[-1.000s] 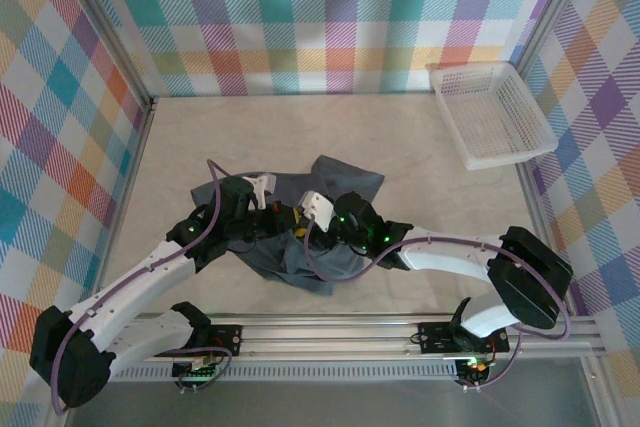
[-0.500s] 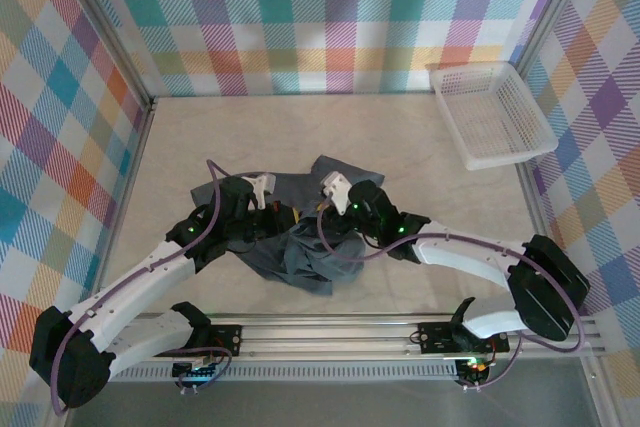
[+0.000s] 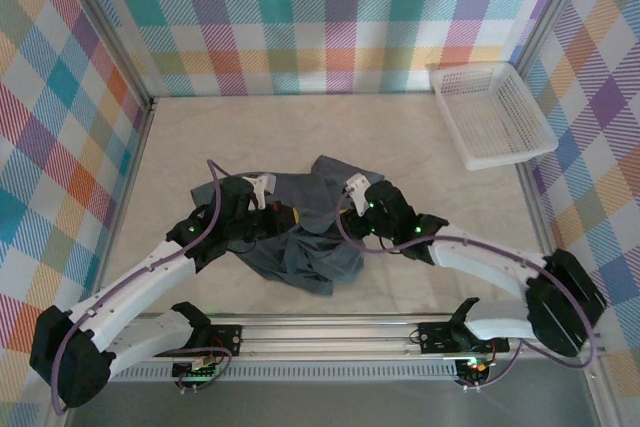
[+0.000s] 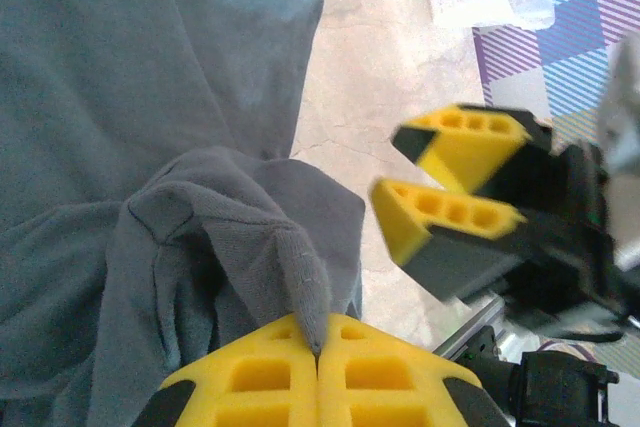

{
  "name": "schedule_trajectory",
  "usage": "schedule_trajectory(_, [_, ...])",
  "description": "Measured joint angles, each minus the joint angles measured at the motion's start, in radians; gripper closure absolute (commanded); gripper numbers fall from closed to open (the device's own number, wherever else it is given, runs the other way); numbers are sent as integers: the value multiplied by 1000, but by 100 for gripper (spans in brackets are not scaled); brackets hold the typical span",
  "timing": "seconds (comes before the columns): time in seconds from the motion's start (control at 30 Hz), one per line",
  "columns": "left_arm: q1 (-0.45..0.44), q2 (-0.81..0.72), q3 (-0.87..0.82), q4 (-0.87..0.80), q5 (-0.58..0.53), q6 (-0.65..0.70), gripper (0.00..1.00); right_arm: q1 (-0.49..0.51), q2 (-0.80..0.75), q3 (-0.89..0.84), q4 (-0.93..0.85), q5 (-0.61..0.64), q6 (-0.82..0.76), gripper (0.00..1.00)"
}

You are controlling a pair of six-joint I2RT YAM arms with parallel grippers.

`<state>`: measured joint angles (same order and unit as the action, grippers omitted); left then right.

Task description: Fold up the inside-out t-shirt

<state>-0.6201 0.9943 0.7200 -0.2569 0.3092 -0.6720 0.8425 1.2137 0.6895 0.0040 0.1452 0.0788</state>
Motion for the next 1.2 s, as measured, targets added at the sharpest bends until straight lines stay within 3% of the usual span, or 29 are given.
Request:
schedule_trajectory(0.13, [0,7,0,1,0,4,100,150,-77,-7,24,39,42,53])
schedule_trajectory(0.23, [0,14,0,1,0,4,100,225,-46,2,48,53,75,52])
schedule_trajectory(0.33, [0,18,0,1,1,4,100,232,38,32,64,90,95,51])
schedule_trajectory(0.53, [0,18,0,1,1,4,100,228,143,42,102,135,21,32])
schedule_trajectory(0.67, [0,18,0,1,1,4,100,228,178,63,144,136,-59,27])
schedule_trajectory(0.73, [0,18,0,1,1,4,100,228,193,76,161,152,-93,30])
schedule_trajectory(0.9, [0,18,0,1,1,4,100,224,225,102,190,211,-143,52])
schedule_trajectory(1.2, [0,18,0,1,1,7,100,199,185,89,183,211,-175,59])
